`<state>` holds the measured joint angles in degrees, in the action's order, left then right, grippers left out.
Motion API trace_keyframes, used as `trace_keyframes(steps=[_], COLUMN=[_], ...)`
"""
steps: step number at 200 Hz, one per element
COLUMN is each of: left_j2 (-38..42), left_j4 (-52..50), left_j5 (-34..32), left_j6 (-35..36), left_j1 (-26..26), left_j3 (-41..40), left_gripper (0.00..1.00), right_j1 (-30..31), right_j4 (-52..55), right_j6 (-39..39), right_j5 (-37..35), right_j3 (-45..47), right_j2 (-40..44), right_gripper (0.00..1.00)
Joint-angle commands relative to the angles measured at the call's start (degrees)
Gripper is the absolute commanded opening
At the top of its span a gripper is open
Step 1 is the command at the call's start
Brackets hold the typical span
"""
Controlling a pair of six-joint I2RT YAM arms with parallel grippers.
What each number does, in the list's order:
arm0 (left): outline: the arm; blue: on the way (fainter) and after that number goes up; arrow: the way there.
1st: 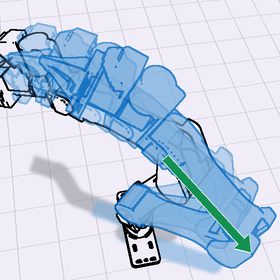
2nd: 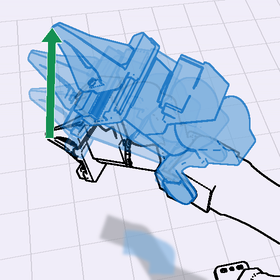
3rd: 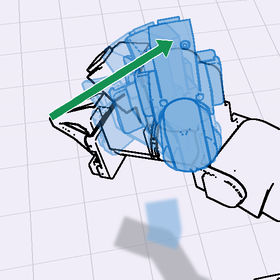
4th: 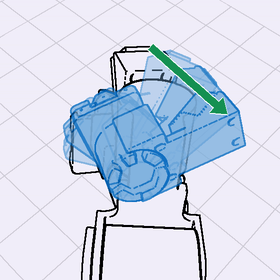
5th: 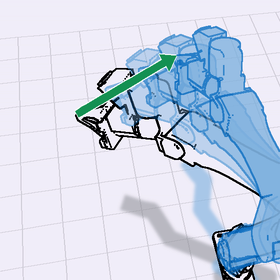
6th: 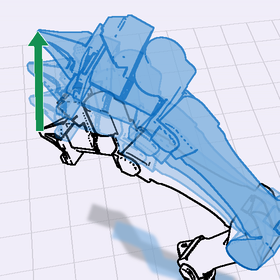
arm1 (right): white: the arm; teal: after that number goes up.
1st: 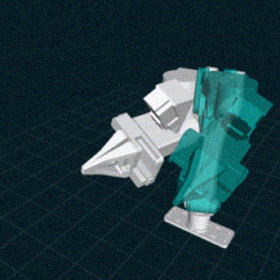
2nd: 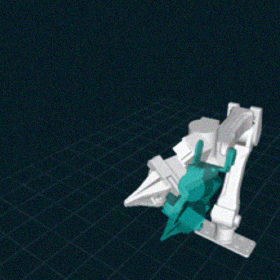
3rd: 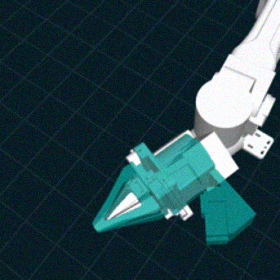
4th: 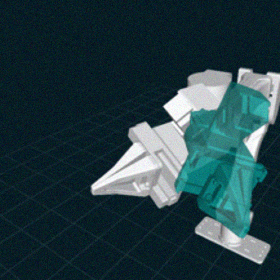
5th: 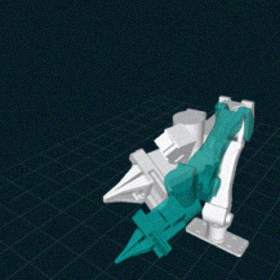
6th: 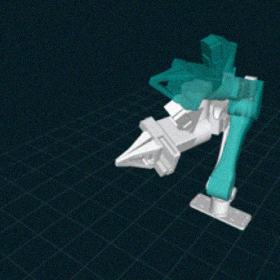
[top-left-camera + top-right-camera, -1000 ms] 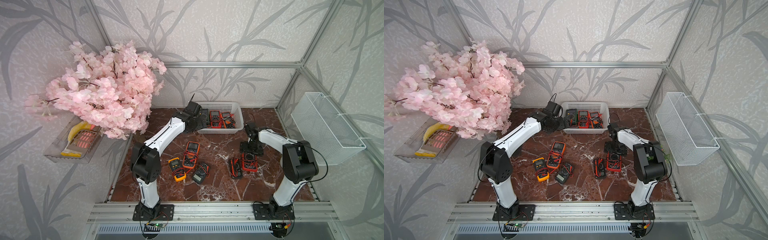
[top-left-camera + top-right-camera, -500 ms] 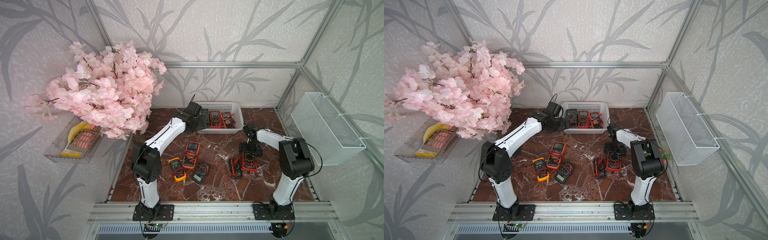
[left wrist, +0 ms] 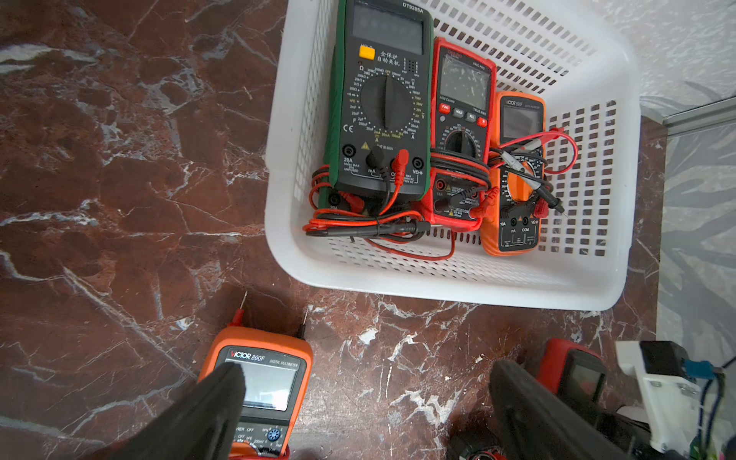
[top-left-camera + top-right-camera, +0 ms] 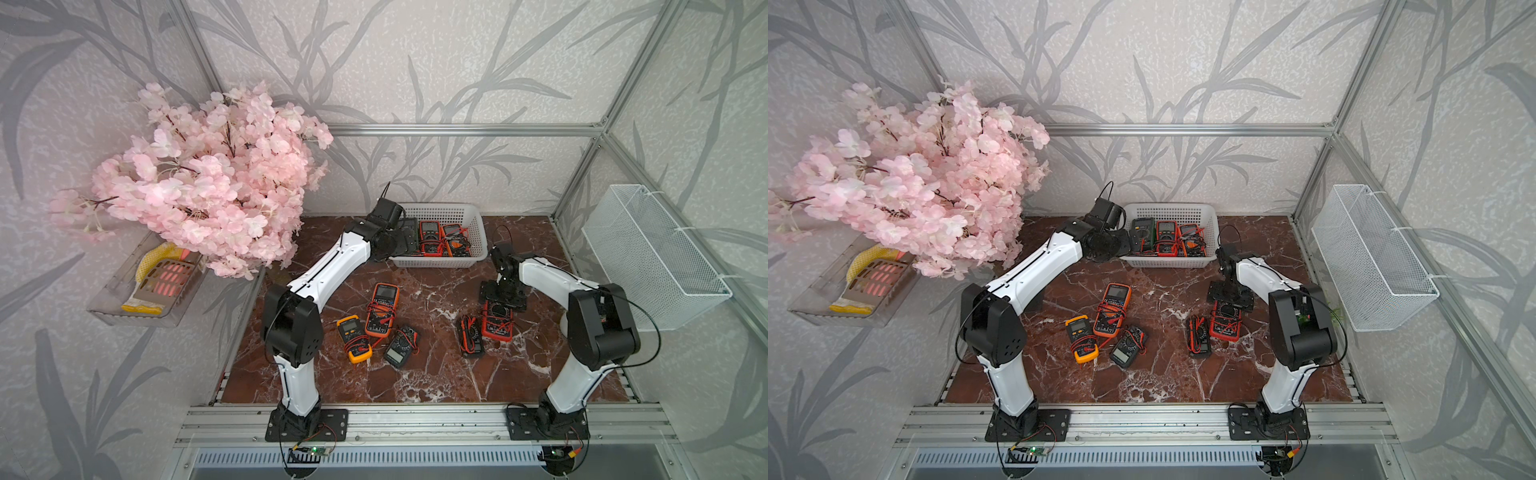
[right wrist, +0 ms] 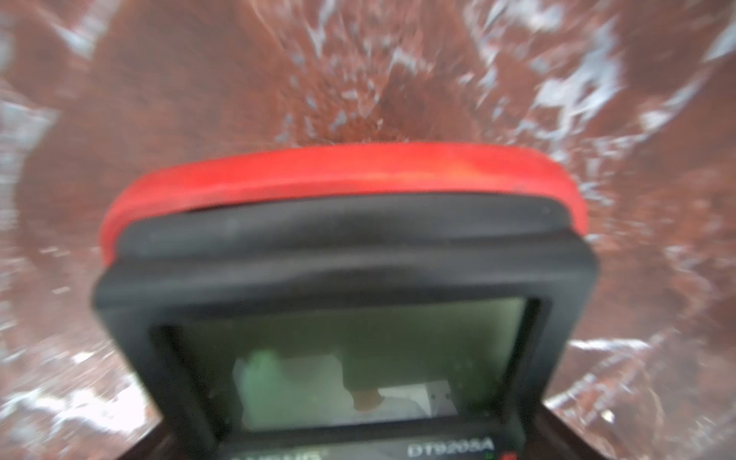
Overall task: Put the multimeter into the basket
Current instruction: Pick up the multimeter from the center of the board, then place the multimeter in the basket.
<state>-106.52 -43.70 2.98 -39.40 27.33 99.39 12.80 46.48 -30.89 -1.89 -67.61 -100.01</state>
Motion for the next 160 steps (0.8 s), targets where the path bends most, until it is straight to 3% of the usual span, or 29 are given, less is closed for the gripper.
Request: trace_keyframes(steps=[1,94,160], left_j2=[-0.7,-0.8,0.2], left_j4=[-0.7,1.3,3.0], left_j5=[-0.2,0.0,-0.2], left_j6=[1.1,3.6,4.8], left_j1=[0.1,0.4,1.2], left_j3=[1.4,-0.5,-4.4], left_gripper=[1.0,1.0,1.0], right_j1=[0.1,-0.4,-0.4], right_j4=[2.9,2.1,-1.8], right_j6=[-1.2,-0.1,1.0], right_j5=[-0.9,-0.5,1.5], right_j3=[-3.2,-14.8,-26.1], right_j2=[5.1,8.0,2.6], right_gripper=[0.58,0.58,0.58])
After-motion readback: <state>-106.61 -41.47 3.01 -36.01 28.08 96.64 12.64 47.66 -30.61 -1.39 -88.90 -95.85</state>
